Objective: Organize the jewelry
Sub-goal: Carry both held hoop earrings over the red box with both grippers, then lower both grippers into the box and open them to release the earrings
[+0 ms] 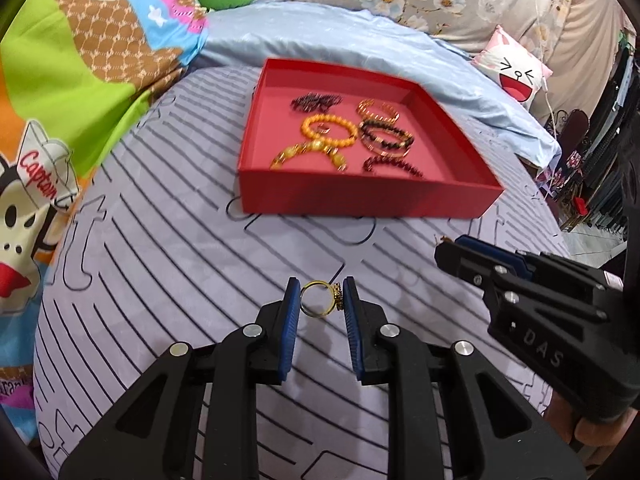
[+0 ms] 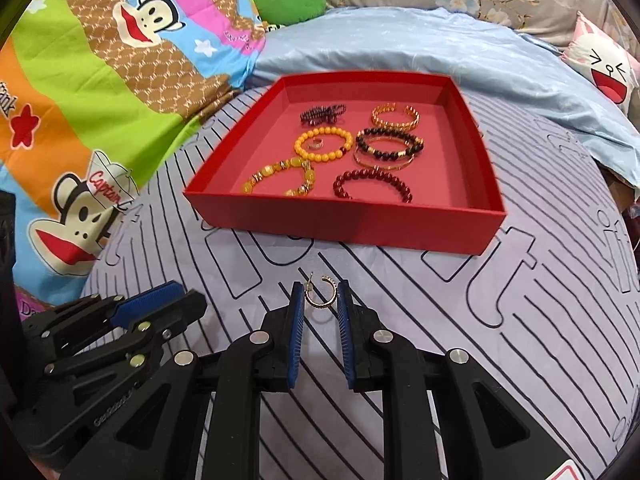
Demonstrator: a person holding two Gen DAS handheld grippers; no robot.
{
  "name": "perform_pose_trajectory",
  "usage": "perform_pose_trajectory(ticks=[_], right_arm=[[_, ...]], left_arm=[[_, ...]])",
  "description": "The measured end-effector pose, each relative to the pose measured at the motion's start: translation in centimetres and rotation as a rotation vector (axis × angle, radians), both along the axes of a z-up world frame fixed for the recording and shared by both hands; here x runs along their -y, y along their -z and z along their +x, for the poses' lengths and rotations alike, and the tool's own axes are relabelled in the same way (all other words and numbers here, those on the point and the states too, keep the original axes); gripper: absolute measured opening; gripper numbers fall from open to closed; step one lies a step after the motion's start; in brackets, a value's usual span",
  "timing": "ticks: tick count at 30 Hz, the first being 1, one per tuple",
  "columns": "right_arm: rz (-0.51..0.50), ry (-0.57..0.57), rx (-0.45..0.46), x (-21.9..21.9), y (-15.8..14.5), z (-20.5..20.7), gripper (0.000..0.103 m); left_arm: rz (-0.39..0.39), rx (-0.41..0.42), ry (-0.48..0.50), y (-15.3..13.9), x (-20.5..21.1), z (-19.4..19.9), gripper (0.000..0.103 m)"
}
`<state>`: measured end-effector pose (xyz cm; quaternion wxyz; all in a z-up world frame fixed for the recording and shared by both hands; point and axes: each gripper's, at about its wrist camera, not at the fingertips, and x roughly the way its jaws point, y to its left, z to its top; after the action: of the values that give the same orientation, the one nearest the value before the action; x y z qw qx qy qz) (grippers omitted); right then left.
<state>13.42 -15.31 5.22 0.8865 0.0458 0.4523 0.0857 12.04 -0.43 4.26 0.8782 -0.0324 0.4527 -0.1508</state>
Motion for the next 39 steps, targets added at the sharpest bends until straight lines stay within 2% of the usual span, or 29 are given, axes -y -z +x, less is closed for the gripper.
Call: perform_pose_trajectory(ticks=[11,23,29,39], right_arm=[[-0.001,0.012,0.087,1.0,-3.7,1.0,0.016],[-0.035,0.04,0.153,2.7,-6.1,7.3,0.016],[-0.023,0.066,0.14,3.7,-5.8,11.8,0.016],[-0.037,0.094,0.09,4.4,-3.7,17.4,0.016]], left_arm=[[-0.016,0.088,0.033,-4.2,2.1,2.3,0.021],[0.012,0.166,0.066,-7.2,4.7,9.2,0.021],[0.028,0.17,0.058,-7.1,5.7,13.3,0.021],[0.057,0.118,0.041,-4.3,7.0,19.4,0.021]])
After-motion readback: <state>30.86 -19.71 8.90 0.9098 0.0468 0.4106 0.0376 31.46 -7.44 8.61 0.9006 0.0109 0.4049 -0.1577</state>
